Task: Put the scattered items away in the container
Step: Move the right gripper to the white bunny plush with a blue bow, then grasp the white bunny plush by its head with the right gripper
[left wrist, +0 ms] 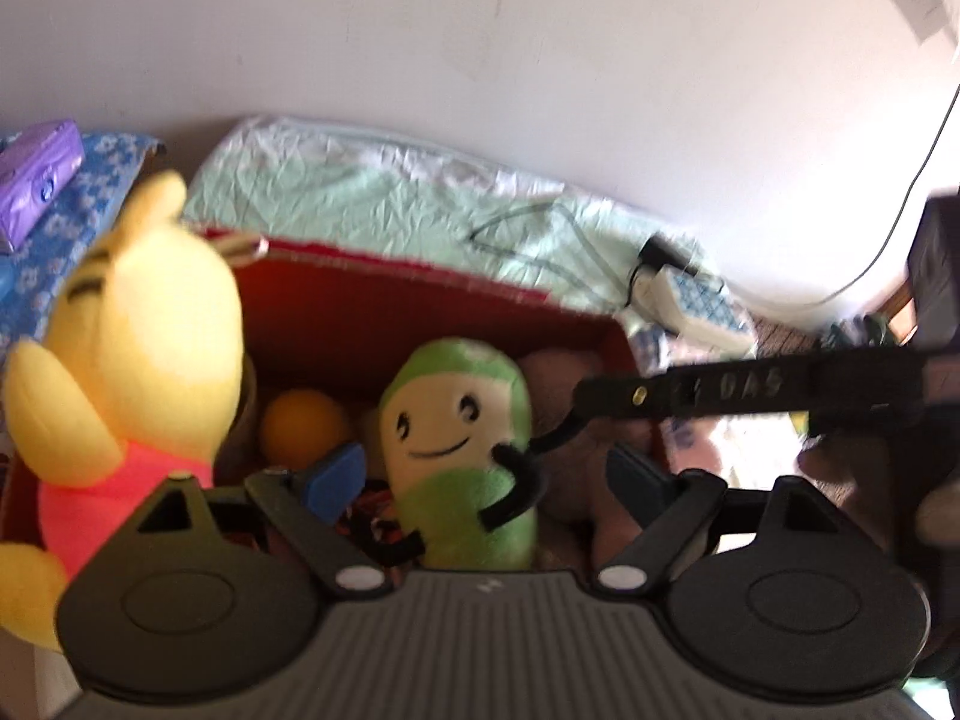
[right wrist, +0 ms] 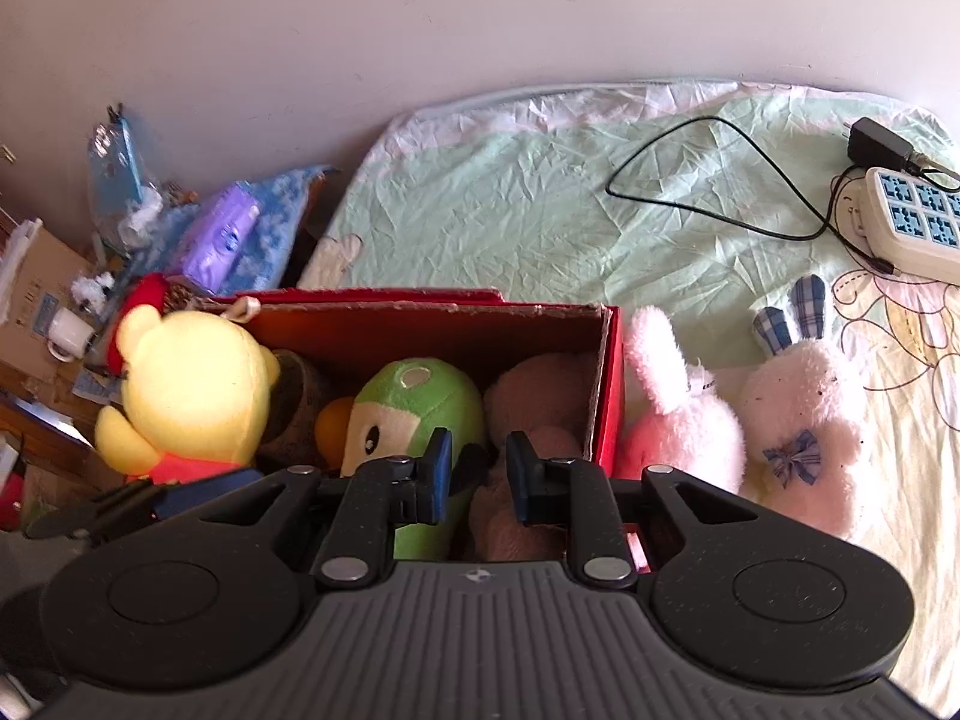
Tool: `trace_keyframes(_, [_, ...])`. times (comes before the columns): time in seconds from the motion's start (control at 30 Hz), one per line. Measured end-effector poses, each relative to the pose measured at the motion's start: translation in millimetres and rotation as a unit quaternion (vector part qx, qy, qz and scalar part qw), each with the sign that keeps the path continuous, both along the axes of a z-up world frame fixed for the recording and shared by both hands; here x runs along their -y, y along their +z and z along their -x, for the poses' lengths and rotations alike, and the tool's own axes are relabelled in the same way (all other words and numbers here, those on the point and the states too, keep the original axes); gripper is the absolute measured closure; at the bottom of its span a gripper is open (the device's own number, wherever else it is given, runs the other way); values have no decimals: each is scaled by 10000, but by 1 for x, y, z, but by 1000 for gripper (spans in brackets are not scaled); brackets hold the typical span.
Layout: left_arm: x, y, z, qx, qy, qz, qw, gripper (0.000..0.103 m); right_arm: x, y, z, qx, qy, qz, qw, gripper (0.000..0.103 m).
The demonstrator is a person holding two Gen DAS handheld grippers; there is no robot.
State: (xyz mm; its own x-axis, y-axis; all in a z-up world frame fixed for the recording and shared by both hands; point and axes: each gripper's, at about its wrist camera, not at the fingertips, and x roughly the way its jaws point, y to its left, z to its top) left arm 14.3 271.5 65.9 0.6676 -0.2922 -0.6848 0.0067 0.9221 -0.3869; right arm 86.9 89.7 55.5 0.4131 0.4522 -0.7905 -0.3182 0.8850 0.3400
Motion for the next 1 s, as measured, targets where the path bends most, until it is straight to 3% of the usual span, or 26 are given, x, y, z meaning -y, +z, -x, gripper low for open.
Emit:
trace_keyframes(0.17, [25,30,-1,346,-33,-201,9992,16,37,13,1,302,-121,-646,9974,81])
trace_keyframes(0.37, [86,43,3,616,-223,-488,9967,15,105,12,-5,297,-361,-841,9954,81])
trace_keyframes(0.73, [212,14,-2,608,-665,-797,9927,15,195,-27,-14,-170,-280,-726,9968,76])
trace_keyframes(0.9, [251,-22,-20,395,-611,-793,9942,19,208,-37,-36,-344,34,-539,9979,70])
trace_keyframes(1.0, [275,-38,-31,423,-574,-1153,9908,20,207,-35,-54,-496,418,-469,9968,59])
